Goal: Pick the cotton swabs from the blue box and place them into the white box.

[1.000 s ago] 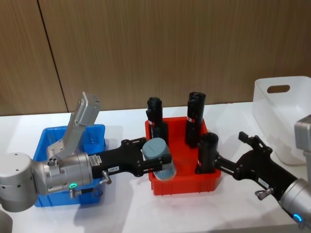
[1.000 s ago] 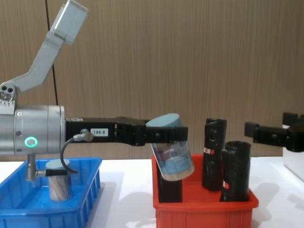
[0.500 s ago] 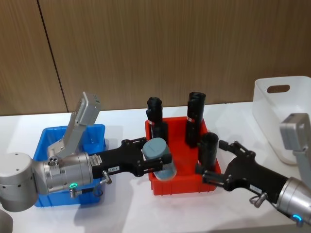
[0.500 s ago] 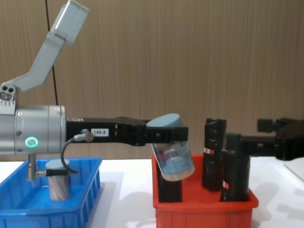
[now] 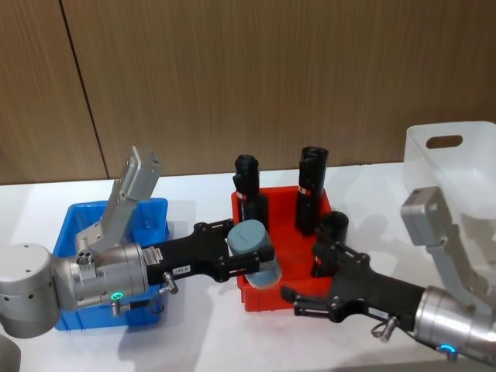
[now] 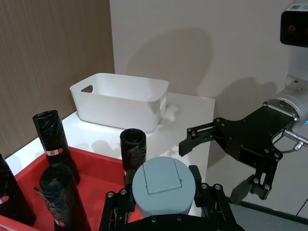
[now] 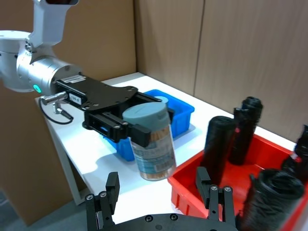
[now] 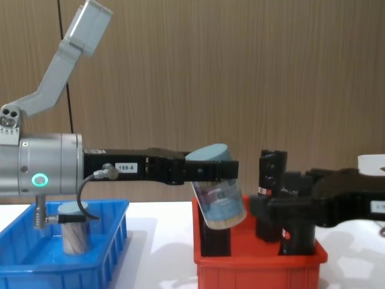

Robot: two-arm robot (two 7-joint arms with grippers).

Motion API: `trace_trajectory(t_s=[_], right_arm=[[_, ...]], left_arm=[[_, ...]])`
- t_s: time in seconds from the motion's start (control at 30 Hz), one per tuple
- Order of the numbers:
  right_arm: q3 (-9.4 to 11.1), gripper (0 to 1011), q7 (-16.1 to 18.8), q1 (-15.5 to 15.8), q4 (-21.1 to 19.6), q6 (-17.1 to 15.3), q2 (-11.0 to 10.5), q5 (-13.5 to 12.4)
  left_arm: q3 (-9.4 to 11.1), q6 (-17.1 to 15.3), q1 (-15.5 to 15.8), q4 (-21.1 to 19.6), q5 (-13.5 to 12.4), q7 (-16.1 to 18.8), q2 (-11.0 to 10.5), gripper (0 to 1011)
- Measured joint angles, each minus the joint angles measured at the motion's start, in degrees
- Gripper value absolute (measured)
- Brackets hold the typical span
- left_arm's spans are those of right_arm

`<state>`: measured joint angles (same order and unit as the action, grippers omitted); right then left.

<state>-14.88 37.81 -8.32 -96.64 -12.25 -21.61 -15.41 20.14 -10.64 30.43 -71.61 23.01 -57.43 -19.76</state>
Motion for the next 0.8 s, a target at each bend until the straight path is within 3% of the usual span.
trace_trajectory(t_s=[0.37, 0.8], right_arm=[[-2.0, 1002, 2.51, -3.1, 3.48, 0.09, 2.2, 2.83], [-3.48, 1002, 2.27, -6.15, 7.3, 1.44, 4.24, 6.46]], left_arm=[[0.0, 0.0, 0.0, 0.0, 0.0, 0.0, 0.0, 660], [0.0, 0.0, 0.0, 0.0, 0.0, 0.01, 0.0, 660]])
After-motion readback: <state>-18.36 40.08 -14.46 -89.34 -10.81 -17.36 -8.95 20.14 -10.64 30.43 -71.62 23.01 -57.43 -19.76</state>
